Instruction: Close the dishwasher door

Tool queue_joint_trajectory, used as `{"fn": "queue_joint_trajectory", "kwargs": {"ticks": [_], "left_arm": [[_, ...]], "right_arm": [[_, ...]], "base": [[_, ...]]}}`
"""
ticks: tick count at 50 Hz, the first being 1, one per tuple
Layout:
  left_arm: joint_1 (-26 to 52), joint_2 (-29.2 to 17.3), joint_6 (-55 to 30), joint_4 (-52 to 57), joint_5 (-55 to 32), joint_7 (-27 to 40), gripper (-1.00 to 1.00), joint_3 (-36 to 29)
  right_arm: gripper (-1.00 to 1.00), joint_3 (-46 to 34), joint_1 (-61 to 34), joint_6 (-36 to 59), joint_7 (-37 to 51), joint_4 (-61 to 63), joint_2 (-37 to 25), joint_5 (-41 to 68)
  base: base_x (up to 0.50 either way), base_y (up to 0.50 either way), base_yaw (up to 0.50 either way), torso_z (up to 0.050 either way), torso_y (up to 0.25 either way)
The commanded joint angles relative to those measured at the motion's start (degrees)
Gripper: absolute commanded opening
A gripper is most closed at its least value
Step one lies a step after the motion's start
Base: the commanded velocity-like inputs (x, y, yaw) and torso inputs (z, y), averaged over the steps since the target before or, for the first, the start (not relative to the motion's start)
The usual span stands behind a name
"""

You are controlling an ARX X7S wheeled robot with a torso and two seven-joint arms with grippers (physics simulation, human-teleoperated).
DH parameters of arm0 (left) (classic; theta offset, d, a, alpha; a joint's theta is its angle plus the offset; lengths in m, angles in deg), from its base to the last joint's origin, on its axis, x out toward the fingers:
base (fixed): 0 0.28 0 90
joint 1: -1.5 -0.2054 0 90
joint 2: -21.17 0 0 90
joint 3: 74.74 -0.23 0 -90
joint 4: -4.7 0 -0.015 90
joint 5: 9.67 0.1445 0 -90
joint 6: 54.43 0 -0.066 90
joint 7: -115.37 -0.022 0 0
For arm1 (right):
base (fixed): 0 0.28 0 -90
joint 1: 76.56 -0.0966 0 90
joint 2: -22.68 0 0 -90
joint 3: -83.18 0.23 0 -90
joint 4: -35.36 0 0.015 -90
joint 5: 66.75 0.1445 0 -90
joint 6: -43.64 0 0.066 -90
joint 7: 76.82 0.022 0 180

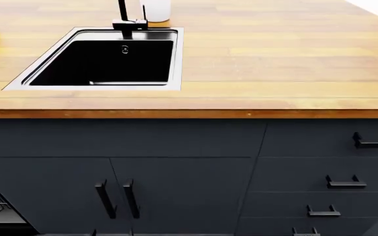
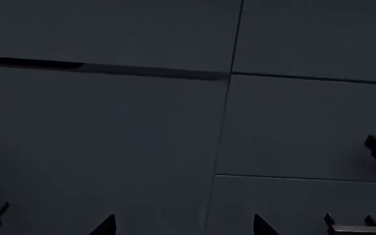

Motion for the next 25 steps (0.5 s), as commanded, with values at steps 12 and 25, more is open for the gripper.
{"fn": "queue_joint_trajectory", "kwargs": {"ticks": [12,25], "left_arm": [[0.44,0.11,1.28,-2.66,0.81,-2.55,1.00,3.66],[0.15,0.12,1.28,-2.30,-0.58,-4.00,1.00,3.48]], "right_arm": [[1.00,-0.36,0.10,-1.92,1.10,-1.60,-0.11,-0.17],[1.00,-1.66,0.11,-1.92,2.40,-1.65,-0.24,-0.09]], "base": [[0.00,0.00,0.00,-0.050,0.000],[0.00,0.00,0.00,-0.050,0.000]]}}
